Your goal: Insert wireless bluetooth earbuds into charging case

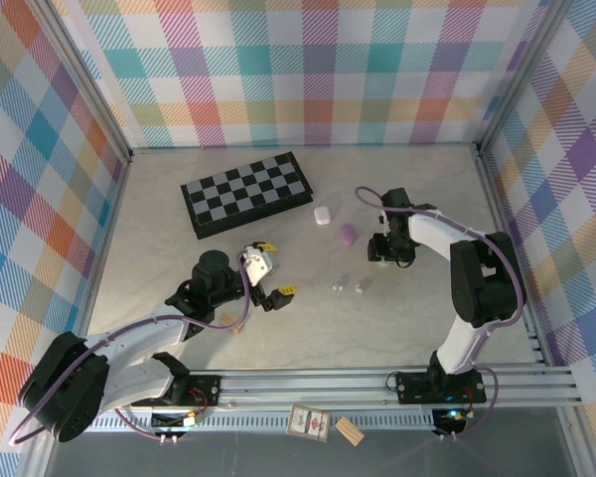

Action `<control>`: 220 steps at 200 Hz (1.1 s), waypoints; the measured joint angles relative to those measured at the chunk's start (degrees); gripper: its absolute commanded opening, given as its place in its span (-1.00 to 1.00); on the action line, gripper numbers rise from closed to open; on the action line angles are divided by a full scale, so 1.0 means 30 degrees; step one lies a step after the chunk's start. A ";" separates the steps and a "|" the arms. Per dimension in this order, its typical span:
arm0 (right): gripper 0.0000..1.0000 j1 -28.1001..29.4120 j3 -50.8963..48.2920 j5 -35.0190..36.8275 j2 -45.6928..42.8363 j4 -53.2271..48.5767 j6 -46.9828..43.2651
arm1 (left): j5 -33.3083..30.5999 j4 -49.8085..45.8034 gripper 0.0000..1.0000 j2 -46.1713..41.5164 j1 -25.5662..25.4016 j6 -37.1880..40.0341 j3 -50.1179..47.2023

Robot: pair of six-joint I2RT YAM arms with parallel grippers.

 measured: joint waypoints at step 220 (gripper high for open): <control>-0.31 0.3592 -0.0962 -0.3264 -0.5654 -0.0138 -0.4954 | 0.0022 -0.3286 0.99 0.0146 0.0000 -0.2783 0.3402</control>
